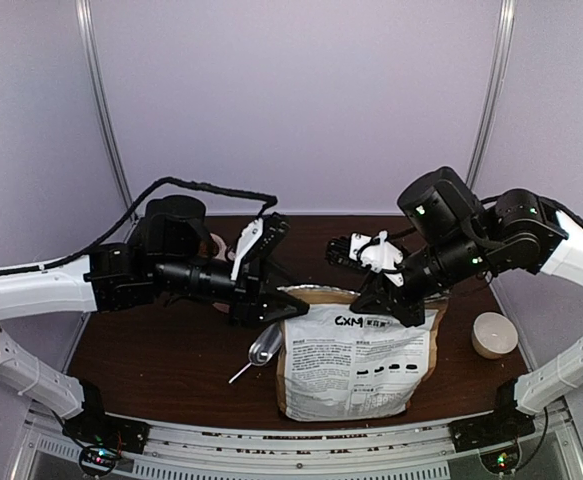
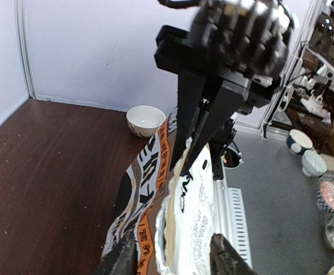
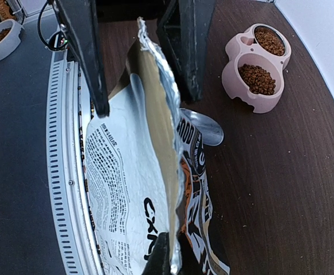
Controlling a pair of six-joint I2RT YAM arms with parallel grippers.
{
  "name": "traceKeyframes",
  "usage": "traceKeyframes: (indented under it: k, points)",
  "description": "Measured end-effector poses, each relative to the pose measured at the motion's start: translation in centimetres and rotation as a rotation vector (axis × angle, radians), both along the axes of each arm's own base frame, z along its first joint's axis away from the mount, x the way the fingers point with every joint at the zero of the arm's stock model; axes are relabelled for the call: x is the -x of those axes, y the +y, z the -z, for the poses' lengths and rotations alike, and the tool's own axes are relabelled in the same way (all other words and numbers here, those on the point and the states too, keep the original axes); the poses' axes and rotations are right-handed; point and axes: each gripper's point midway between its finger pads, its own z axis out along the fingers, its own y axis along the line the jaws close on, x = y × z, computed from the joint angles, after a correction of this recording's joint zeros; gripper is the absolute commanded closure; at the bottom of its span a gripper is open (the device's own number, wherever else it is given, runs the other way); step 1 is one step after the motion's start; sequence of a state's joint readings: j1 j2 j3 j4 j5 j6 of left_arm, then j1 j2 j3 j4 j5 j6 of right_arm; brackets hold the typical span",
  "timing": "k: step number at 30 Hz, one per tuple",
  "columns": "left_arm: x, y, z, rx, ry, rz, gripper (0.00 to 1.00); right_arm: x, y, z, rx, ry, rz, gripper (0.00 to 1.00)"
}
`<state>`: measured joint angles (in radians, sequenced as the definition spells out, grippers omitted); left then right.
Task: Serve the pet food
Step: Press the seal on the pet food bag.
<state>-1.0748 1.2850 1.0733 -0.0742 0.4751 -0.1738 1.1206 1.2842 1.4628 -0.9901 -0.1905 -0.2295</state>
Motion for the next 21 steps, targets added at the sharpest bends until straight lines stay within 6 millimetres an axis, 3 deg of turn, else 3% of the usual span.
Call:
traceKeyframes:
  k: [5, 6, 9, 13, 18, 21]
  points:
    - [-0.1, -1.0, 1.3, -0.019, 0.006, 0.009, 0.98, 0.2, 0.1, 0.0, -0.023, 0.023, 0.007, 1.00]
    - [-0.2, -1.1, 1.3, -0.014, 0.005, 0.010, 1.00, 0.3, 0.1, 0.1, -0.024, 0.026, 0.007, 0.96]
    - [-0.1, -1.2, 1.5, 0.002, 0.009, 0.015, 1.00, 0.2, 0.3, 0.0, -0.038, 0.037, 0.015, 0.79]
    - [0.1, -1.3, 1.5, 0.020, 0.013, 0.022, 1.00, 0.1, 1.1, -1.0, -0.094, 0.035, 0.010, 0.69]
    - [0.1, -1.4, 1.5, 0.030, 0.016, 0.025, 1.00, 0.0, 2.3, -0.8, -0.109, 0.044, -0.007, 0.65]
    - [0.2, -1.3, 1.5, 0.030, 0.016, 0.025, 1.00, -0.3, 3.1, -0.2, -0.097, 0.057, -0.014, 0.75]
